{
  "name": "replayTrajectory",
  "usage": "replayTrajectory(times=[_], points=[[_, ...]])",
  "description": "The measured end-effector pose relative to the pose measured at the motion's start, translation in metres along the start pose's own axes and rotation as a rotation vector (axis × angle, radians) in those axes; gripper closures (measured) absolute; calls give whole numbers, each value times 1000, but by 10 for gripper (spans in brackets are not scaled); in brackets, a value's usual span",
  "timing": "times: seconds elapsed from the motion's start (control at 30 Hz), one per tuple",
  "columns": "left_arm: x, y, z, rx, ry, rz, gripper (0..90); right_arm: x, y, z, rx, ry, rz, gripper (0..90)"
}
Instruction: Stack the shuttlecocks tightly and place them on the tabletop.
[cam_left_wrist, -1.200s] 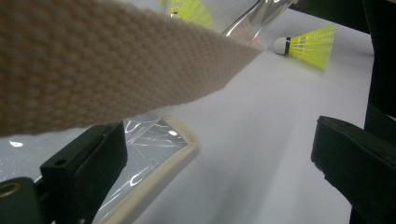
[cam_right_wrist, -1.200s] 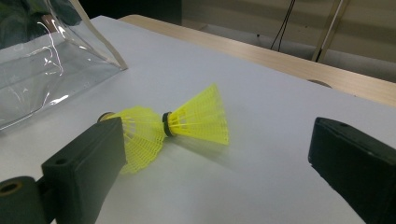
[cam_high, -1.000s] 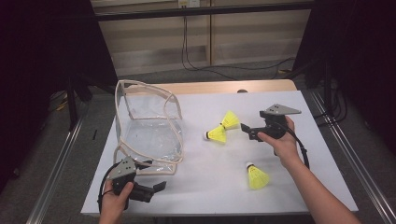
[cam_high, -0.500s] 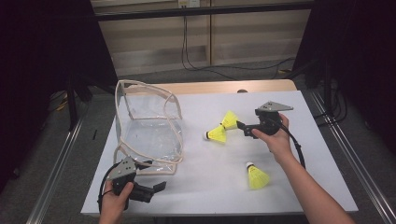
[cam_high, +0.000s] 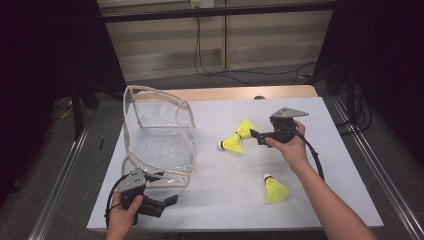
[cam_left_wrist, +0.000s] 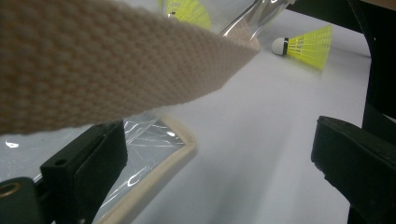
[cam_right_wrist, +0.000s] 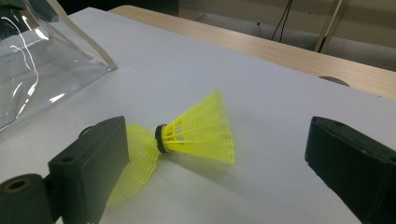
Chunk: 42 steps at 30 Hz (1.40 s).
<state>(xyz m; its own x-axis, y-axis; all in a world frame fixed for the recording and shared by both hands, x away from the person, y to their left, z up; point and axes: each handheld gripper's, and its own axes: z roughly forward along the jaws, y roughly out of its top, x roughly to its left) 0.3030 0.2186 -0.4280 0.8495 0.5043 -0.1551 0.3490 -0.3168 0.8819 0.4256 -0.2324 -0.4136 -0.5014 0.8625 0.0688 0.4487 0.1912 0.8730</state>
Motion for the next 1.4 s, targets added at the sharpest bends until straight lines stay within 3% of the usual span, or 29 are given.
replayTrajectory(times=[0.67, 0.9, 1.0, 1.13, 1.4], points=[[0, 0, 0, -1, -3, -2, 36, -3, 6, 9, 7, -13, 8, 55], [0, 0, 0, -1, -3, -6, 36, -4, 6, 15, 10, -4, 42, 56], [0, 0, 0, -1, -2, -6, 37, -3, 7, 17, 18, -13, 22, 55], [0, 0, 1, -1, -5, -7, 36, -2, 5, 21, 14, 4, 58, 59], [0, 0, 0, -4, 0, -8, 38, -3, 5, 25, 28, -7, 40, 71]])
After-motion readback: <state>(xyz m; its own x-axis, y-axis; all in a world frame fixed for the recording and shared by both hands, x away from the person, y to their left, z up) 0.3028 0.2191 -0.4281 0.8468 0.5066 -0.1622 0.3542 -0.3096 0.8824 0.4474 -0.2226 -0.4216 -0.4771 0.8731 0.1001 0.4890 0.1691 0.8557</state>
